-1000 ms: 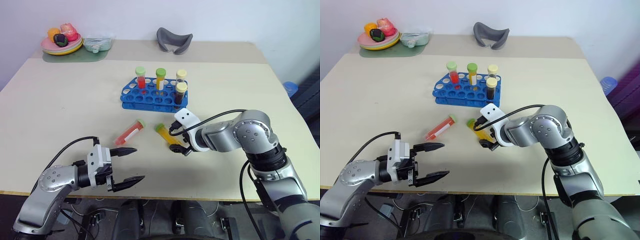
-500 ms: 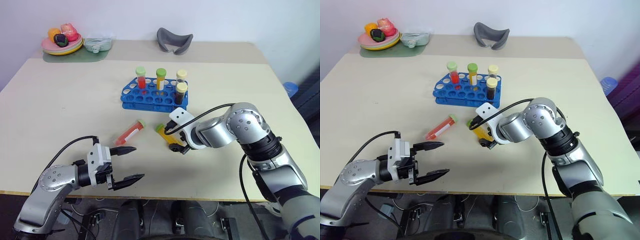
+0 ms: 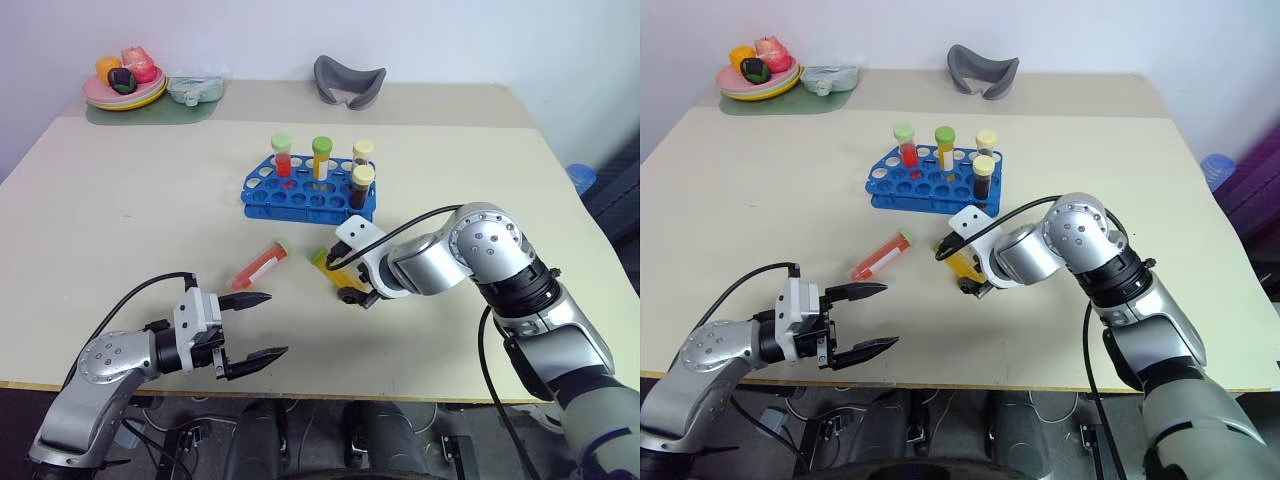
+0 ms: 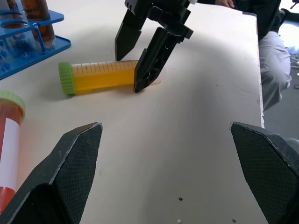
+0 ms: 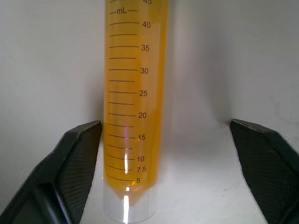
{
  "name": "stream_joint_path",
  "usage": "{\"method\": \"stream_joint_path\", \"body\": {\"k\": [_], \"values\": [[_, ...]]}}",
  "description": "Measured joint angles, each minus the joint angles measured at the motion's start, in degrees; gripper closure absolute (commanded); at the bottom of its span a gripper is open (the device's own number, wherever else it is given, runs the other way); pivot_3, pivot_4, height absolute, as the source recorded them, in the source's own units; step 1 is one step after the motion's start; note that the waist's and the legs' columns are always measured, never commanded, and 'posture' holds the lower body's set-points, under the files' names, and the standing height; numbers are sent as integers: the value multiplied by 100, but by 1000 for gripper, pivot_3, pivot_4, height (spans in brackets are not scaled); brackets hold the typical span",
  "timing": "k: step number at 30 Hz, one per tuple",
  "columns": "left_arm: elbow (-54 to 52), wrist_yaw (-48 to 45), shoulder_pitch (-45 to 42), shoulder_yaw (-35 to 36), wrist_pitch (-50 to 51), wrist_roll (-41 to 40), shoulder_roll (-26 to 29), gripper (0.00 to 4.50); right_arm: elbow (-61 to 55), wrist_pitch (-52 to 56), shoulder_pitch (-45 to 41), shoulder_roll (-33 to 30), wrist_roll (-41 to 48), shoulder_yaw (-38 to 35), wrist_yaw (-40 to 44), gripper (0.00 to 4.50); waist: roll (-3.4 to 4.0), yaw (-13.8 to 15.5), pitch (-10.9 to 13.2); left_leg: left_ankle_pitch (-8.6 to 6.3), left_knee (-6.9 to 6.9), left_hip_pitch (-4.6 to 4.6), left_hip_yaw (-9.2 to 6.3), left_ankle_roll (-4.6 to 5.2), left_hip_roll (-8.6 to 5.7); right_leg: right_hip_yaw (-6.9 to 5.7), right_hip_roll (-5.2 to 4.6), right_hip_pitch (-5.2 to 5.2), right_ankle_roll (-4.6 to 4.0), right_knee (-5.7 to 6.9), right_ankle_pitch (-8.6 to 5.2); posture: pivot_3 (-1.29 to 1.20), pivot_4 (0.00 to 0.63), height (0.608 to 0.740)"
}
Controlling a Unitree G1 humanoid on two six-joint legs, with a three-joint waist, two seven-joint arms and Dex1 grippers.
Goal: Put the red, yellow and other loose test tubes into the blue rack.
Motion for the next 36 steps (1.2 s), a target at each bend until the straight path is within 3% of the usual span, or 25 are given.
{"method": "stream_joint_path", "body": {"k": [3, 13, 15, 23, 27, 31, 33, 36], "values": [[0, 6, -5, -3, 0, 0, -10, 0, 16, 4, -4, 38, 38, 1, -41, 2833, 0, 0, 0, 0, 0, 0, 0, 0, 0, 0, 0, 0, 0, 0, 0, 0, 150, 679], [0, 38, -4, -5, 2, 0, -16, 0, 66, 16, -14, 78, 130, -7, -168, 2833, 0, -4, -1, -1, 0, 0, -1, 1, 1, 0, 0, 0, 0, 0, 0, 0, 150, 679], [0, 45, -4, -5, 2, 0, -16, 0, 68, 16, -14, 81, 139, -9, -180, 3353, 0, -5, -1, -1, 0, 0, -1, 1, 1, 0, 0, 0, 0, 0, 0, 0, 150, 679], [-1, 113, -1, 7, 5, -2, -18, 0, 15, 26, -28, 122, -57, -31, 0, 3353, 0, -6, -1, -1, -1, 0, -1, 2, 1, 0, 0, -1, 0, -1, 0, 0, 150, 679], [5, 325, -13, 154, 53, -32, -102, 0, -267, -41, -131, 98, -566, -64, 640, 3353, 9, -7, 5, -1, -2, -9, -2, 2, 2, 0, 0, -10, 0, -1, 0, 0, 150, 679], [181, 837, -103, 685, 161, -219, -357, 0, -1532, -1725, -293, -435, -2131, -103, 2682, 3353, 9, 3, 6, -4, -12, -9, -6, 7, 3, -3, 1, -9, 2, -13, 0, 0, 150, 679], [210, 1067, -178, 820, 183, -272, -531, 0, -1603, -2884, 9, -112, -2736, -485, 3502, 3353, 2, -7, 1, -4, -16, -2, -8, 6, 3, -8, 4, 2, 2, -18, 0, 0, 150, 679], [208, 1274, -325, 830, 218, -326, -702, 0, -1388, -4078, 383, 459, -3634, -453, 4053, 3353, 4, -1, 2, -2, -13, -5, -7, 3, 2, -10, 2, -1, 2, -14, 0, 0, 150, 679]]}}
